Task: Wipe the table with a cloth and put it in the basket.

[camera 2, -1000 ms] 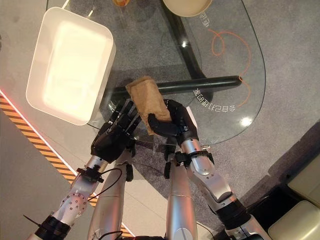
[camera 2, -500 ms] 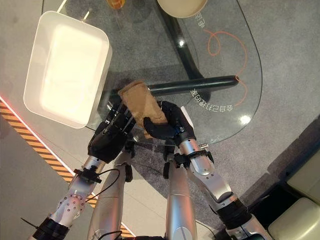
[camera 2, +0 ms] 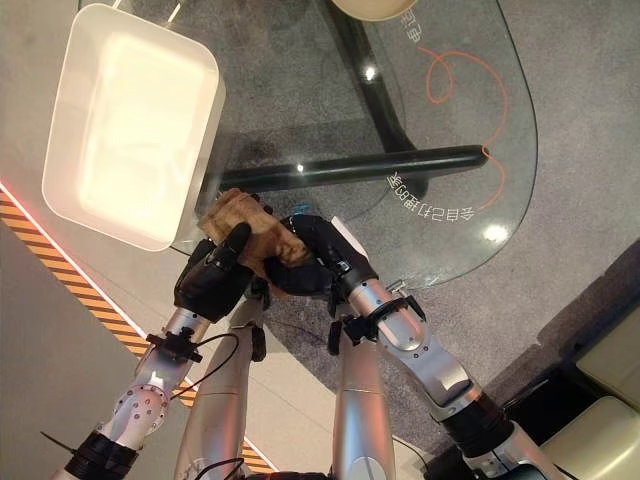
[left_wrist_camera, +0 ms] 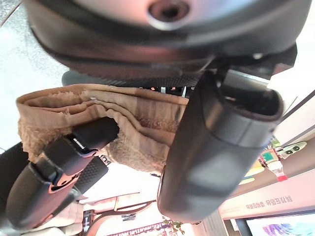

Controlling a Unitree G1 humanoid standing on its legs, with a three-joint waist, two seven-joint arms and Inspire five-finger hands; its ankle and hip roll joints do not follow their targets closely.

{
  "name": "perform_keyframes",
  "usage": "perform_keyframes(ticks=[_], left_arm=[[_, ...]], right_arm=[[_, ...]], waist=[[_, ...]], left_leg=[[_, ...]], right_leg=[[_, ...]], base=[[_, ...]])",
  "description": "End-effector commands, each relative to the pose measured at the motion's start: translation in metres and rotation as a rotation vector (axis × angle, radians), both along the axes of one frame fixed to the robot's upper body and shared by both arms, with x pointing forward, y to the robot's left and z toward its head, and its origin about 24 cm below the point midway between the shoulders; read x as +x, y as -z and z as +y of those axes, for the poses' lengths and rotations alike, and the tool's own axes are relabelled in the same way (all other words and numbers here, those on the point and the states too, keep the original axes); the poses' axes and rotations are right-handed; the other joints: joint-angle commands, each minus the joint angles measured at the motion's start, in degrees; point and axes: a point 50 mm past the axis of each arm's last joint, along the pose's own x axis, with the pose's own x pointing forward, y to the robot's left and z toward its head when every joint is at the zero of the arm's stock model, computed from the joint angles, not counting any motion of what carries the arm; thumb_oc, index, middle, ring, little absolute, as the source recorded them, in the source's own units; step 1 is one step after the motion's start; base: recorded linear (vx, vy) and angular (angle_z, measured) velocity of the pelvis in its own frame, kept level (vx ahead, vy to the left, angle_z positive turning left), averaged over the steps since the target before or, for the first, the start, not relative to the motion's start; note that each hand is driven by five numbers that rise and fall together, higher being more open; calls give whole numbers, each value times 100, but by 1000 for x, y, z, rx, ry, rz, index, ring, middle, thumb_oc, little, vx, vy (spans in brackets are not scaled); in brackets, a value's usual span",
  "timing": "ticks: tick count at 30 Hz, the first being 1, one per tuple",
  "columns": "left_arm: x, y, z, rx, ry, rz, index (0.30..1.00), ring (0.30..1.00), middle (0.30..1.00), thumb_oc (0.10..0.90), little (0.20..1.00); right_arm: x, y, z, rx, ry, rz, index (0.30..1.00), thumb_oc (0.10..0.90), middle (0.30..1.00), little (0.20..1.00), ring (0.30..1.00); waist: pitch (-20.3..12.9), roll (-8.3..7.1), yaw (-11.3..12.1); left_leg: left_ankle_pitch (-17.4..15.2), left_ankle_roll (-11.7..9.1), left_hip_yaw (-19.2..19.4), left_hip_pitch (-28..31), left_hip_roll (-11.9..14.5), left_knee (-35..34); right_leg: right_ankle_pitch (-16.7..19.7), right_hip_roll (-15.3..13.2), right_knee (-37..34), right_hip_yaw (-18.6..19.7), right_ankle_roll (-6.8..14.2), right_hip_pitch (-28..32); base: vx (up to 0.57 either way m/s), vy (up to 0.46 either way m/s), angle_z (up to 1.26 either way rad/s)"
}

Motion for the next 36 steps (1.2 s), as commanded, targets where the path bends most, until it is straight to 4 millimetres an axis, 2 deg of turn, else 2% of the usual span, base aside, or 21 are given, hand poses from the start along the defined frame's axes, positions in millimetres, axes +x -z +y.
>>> perform_keyframes(ticks=[1, 8, 9, 10, 11, 12, 19, 36], left_arm=[[-14, -35, -21, -24, 108, -200, 900, 900, 900, 800, 900], [-14, -39, -27, -13, 133, -211, 900, 900, 900, 800, 900], [-15, -39, -28, 0, 138, -214, 848, 848, 848, 740, 840], [-14, -39, -28, 1, 138, -216, 775, 775, 775, 655, 755], [-14, -40, -29, -1, 136, -221, 361, 361, 361, 171, 271], [-14, -41, -28, -17, 133, -226, 300, 300, 300, 100, 200], [-13, -44, -21, -143, 85, -236, 300, 300, 300, 100, 200], [-11, -43, -16, -253, 61, -227, 300, 300, 300, 100, 200]], right_arm=[[-36, -45, 41, 65, -291, -225, 300, 100, 300, 200, 300], [-36, -49, 43, 71, -284, -252, 300, 100, 300, 200, 300], [-37, -51, 44, 85, -283, -261, 300, 100, 300, 200, 300], [-37, -52, 44, 88, -282, -263, 300, 100, 300, 200, 300], [-36, -54, 45, 94, -280, -270, 300, 100, 300, 200, 300], [-36, -56, 45, 102, -276, -279, 300, 100, 300, 200, 300], [-35, -53, 45, 90, -251, -262, 300, 100, 300, 200, 300], [-31, -51, 42, 117, -197, -253, 300, 100, 300, 200, 300]], waist=[[-148, 33, -97], [-148, 37, -87], [-148, 35, -85], [-148, 35, -86], [-148, 35, -85], [-148, 30, -82], [-148, 6, -68], [-148, -73, -45]], left_leg=[[-730, 279, 218, -80, -515, 658], [-724, 291, 224, -73, -526, 627], [-724, 293, 227, -58, -531, 622], [-725, 293, 228, -59, -532, 625], [-728, 291, 232, -59, -534, 630], [-731, 289, 235, -43, -536, 615], [-738, 292, 255, -11, -523, 586], [-755, 279, 242, 1, -519, 586]], right_leg=[[714, 342, -885, -382, 54, 76], [732, 334, -917, -381, 64, 70], [733, 338, -920, -381, 65, 83], [733, 338, -919, -380, 65, 83], [732, 340, -921, -376, 66, 88], [729, 344, -934, -372, 70, 102], [729, 338, -941, -384, 69, 117], [733, 315, -960, -453, 72, 155]], base=[[0, 0, 0], [0, 0, 0], [0, 0, 0], [0, 0, 0], [0, 0, 0], [0, 0, 0], [0, 0, 0], [0, -3, 1]])
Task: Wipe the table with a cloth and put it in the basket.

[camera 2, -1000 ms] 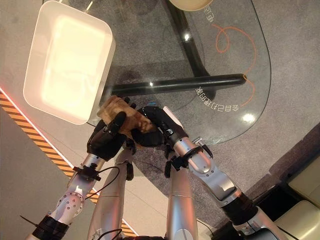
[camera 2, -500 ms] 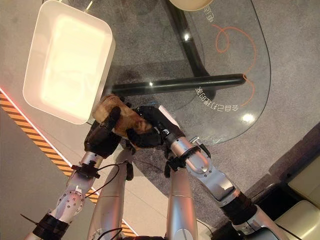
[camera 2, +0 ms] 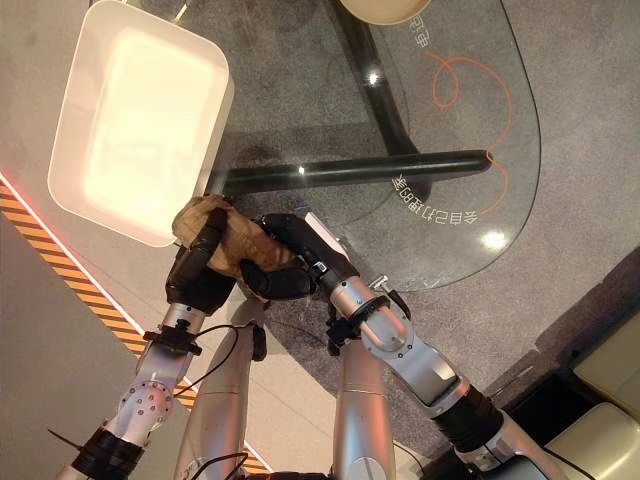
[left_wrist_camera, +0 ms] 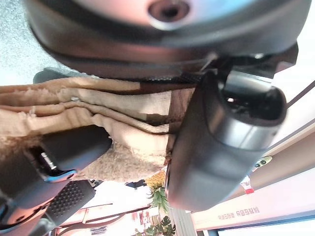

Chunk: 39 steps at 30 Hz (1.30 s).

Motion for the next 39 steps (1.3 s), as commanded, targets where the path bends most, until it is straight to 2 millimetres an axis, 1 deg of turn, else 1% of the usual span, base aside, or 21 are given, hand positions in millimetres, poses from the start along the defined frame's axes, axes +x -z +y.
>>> perform_keyframes(ticks=[1, 4, 5, 6, 7, 12, 25, 34, 39], left_arm=[[-17, -41, -19, -123, 143, -263, 300, 300, 300, 100, 200], [-16, -40, -20, -123, 141, -262, 300, 300, 300, 100, 200], [-16, -40, -20, -120, 137, -261, 300, 300, 300, 100, 200], [-16, -40, -19, -121, 135, -260, 300, 300, 300, 100, 200], [-16, -40, -20, -123, 134, -260, 300, 300, 300, 100, 200], [-16, -39, -18, -124, 126, -259, 300, 300, 300, 100, 200], [-17, -37, -14, -121, 110, -263, 300, 300, 300, 100, 200], [-17, -35, -10, -114, 88, -266, 300, 300, 300, 100, 200], [-19, -34, -7, -111, 77, -265, 300, 300, 300, 100, 200]], right_arm=[[-23, -43, 19, 167, -144, -174, 300, 100, 300, 200, 300], [-20, -42, 17, 184, -115, -168, 300, 100, 300, 200, 300], [-18, -41, 15, 199, -77, -165, 561, 405, 561, 505, 561], [-17, -41, 13, 199, -60, -168, 806, 690, 806, 790, 806], [-16, -41, 11, 201, -37, -175, 900, 800, 900, 900, 900], [-14, -40, 3, 224, 28, -183, 900, 800, 900, 900, 900], [-11, -39, -12, 256, 132, -195, 900, 800, 900, 900, 900], [-10, -41, -28, 313, 241, -232, 900, 800, 900, 900, 900], [-13, -41, -39, 348, 292, -245, 900, 800, 900, 900, 900]], waist=[[-150, -65, -27], [-150, -70, -31], [-150, -74, -38], [-150, -76, -41], [-150, -71, -46], [-150, -81, -75], [-150, -90, -115], [-150, -122, -150], [-150, -143, -191]], left_leg=[[-778, 273, 313, 13, -503, 568], [-788, 272, 318, 12, -499, 578], [-791, 272, 324, 19, -499, 578], [-795, 271, 323, 25, -501, 581], [-799, 271, 327, 22, -501, 581], [-817, 280, 340, 40, -490, 579], [-836, 286, 370, 84, -468, 548], [-843, 282, 389, 134, -442, 509], [-854, 280, 414, 158, -419, 502]], right_leg=[[730, 325, -972, -394, 77, 115], [726, 326, -961, -393, 77, 111], [724, 333, -957, -387, 76, 115], [722, 336, -956, -383, 75, 121], [716, 340, -949, -378, 74, 114], [713, 345, -936, -358, 82, 121], [714, 360, -937, -333, 100, 139], [721, 379, -954, -327, 107, 175], [733, 393, -963, -308, 114, 194]], base=[[0, 0, 0], [0, 0, 0], [0, 0, 0], [0, 0, 0], [0, 0, 0], [0, 0, 0], [0, 0, 0], [0, 0, 0], [0, 0, 0]])
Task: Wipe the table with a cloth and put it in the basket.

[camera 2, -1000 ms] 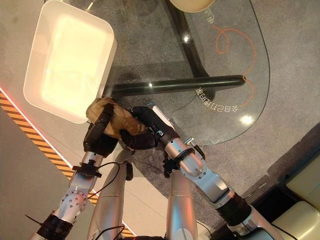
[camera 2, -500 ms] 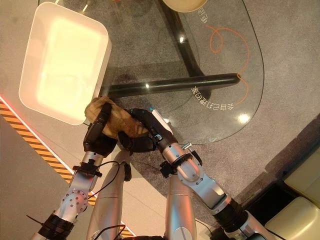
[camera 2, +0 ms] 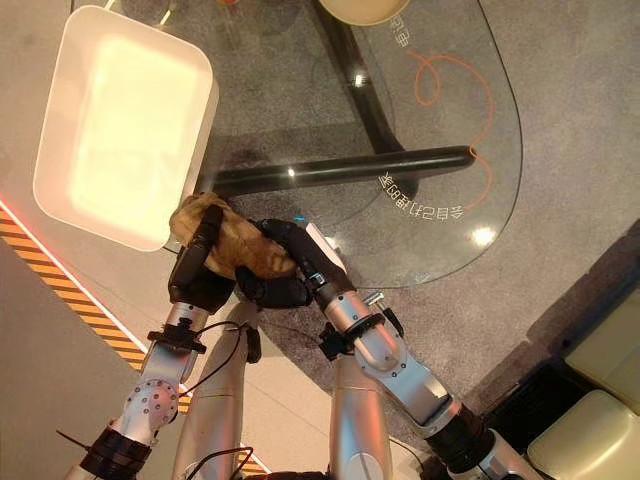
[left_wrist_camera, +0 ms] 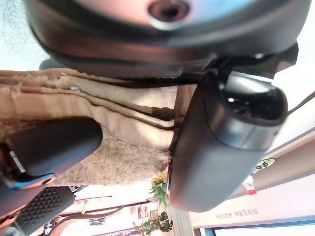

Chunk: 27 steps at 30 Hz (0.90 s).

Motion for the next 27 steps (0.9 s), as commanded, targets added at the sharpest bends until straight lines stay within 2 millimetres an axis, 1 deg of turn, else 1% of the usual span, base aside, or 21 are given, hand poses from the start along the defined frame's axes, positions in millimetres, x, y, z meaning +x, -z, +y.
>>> perform_keyframes(ticks=[1, 9, 27], left_arm=[[-21, -33, -3, -59, 72, -274, 300, 300, 300, 100, 200], [-22, -32, -1, -61, 64, -279, 300, 300, 300, 100, 200], [-22, -35, -1, -59, 60, -283, 300, 300, 300, 100, 200]], right_arm=[[5, -56, -44, 223, 257, -263, 900, 800, 900, 900, 900], [4, -53, -48, 253, 250, -245, 900, 800, 900, 900, 900], [3, -51, -48, 316, 232, -216, 900, 800, 900, 900, 900]], waist=[[-151, -54, 89], [-151, -47, 71], [-151, -61, 81]], left_leg=[[-854, 276, 405, 130, -423, 481], [-856, 281, 421, 131, -412, 459], [-865, 279, 415, 99, -408, 462]], right_leg=[[690, 387, -928, -320, 109, 152], [694, 393, -938, -297, 110, 135], [693, 377, -945, -316, 122, 122]], base=[[-4, 0, -3], [-1, 1, -3], [0, 0, 0]])
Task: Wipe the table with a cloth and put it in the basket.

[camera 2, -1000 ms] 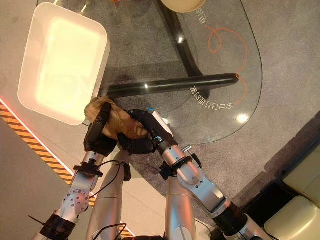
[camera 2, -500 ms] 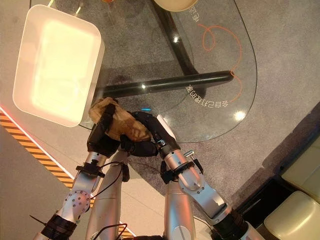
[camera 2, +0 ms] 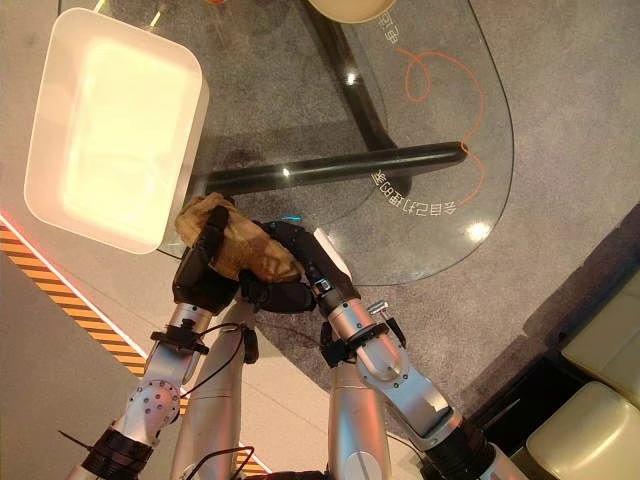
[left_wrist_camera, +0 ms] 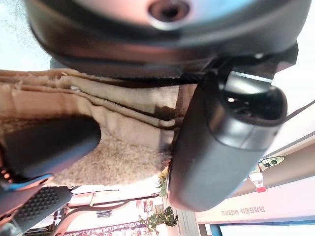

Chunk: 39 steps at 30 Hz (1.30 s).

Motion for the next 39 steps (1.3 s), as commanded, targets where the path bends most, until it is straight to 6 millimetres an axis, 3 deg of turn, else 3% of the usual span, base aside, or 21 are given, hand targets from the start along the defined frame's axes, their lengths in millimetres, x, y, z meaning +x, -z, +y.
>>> perform_keyframes(ticks=[1, 6, 7, 8, 9, 11, 12, 14, 15, 16, 18, 19, 39], left_arm=[[-21, -35, 0, -61, 41, -272, 300, 300, 300, 100, 200], [-21, -34, 0, -55, 42, -275, 300, 300, 300, 100, 200], [-23, -29, 0, -56, 41, -255, 300, 300, 300, 100, 200], [-21, -33, -1, -55, 41, -274, 300, 300, 300, 100, 200], [-23, -28, -1, -56, 41, -255, 300, 300, 300, 100, 200], [-23, -28, -2, -55, 42, -253, 300, 300, 300, 100, 200], [-20, -32, -2, -53, 43, -272, 300, 300, 300, 100, 200], [-23, -28, -3, -53, 43, -253, 300, 300, 300, 100, 200], [-21, -32, -3, -50, 44, -271, 300, 300, 300, 100, 200], [-23, -27, -3, -50, 43, -252, 300, 300, 300, 100, 200], [-21, -31, -3, -48, 40, -271, 300, 300, 300, 100, 200], [-23, -27, -3, -48, 39, -252, 300, 300, 300, 100, 200], [-25, -27, -4, -50, 37, -253, 300, 300, 300, 100, 200]], right_arm=[[7, -54, -44, 276, 217, -214, 900, 800, 900, 900, 900], [6, -52, -41, 376, 133, -147, 900, 800, 900, 900, 900], [5, -47, -41, 382, 131, -123, 900, 800, 900, 900, 900], [6, -50, -40, 412, 104, -119, 900, 800, 900, 900, 900], [5, -45, -39, 431, 94, -86, 900, 800, 900, 900, 900], [5, -44, -37, 482, 73, -60, 900, 800, 900, 900, 900], [6, -48, -37, 534, 43, -52, 900, 800, 900, 900, 900], [4, -42, -36, 585, 22, -10, 900, 800, 900, 900, 900], [5, -44, -35, 643, -14, 5, 900, 800, 900, 900, 900], [3, -39, -35, 651, -11, 28, 900, 800, 900, 900, 900], [4, -42, -36, 623, 23, -1, 900, 800, 900, 900, 900], [2, -37, -36, 620, 30, 16, 900, 800, 900, 900, 900], [2, -33, -40, 566, 118, -10, 900, 800, 900, 900, 900]], waist=[[-152, -8, 99], [-152, -19, 106], [-152, -5, 123], [-152, -22, 108], [-152, -7, 123], [-152, -4, 129], [-152, -22, 115], [-152, -5, 132], [-152, -26, 115], [-152, -12, 130], [-152, -26, 103], [-152, -10, 119], [-152, -22, 119]], left_leg=[[-860, 276, 397, 84, -435, 484], [-861, 270, 387, 50, -436, 503], [-1058, 244, 340, 239, -423, 549], [-866, 273, 384, 43, -434, 513], [-1059, 249, 339, 218, -426, 570], [-1058, 247, 335, 213, -424, 575], [-865, 274, 380, 29, -437, 532], [-1056, 246, 336, 213, -424, 575], [-861, 272, 374, 28, -437, 529], [-1052, 245, 329, 209, -426, 576], [-857, 268, 369, 16, -440, 530], [-1049, 243, 326, 197, -427, 576], [-1074, 258, 330, 170, -417, 635]], right_leg=[[641, 344, -845, -330, 123, 91], [636, 337, -833, -341, 122, 70], [453, 356, -765, -330, 161, 246], [637, 334, -833, -342, 120, 68], [458, 354, -756, -327, 155, 228], [457, 349, -748, -328, 153, 222], [639, 329, -821, -344, 113, 57], [457, 343, -758, -333, 151, 230], [645, 324, -833, -347, 112, 61], [466, 344, -762, -333, 150, 229], [648, 330, -826, -337, 111, 45], [468, 350, -756, -325, 148, 213], [444, 368, -697, -305, 134, 195]], base=[[0, 0, 0], [15, 1, 0], [0, 0, 0], [77, 12, 1], [0, 0, 0], [11, 4, 2], [0, 0, 0], [0, 0, 0], [0, 0, 0], [0, 0, 0], [0, 0, 0], [0, 0, 0], [4, 1, 0]])
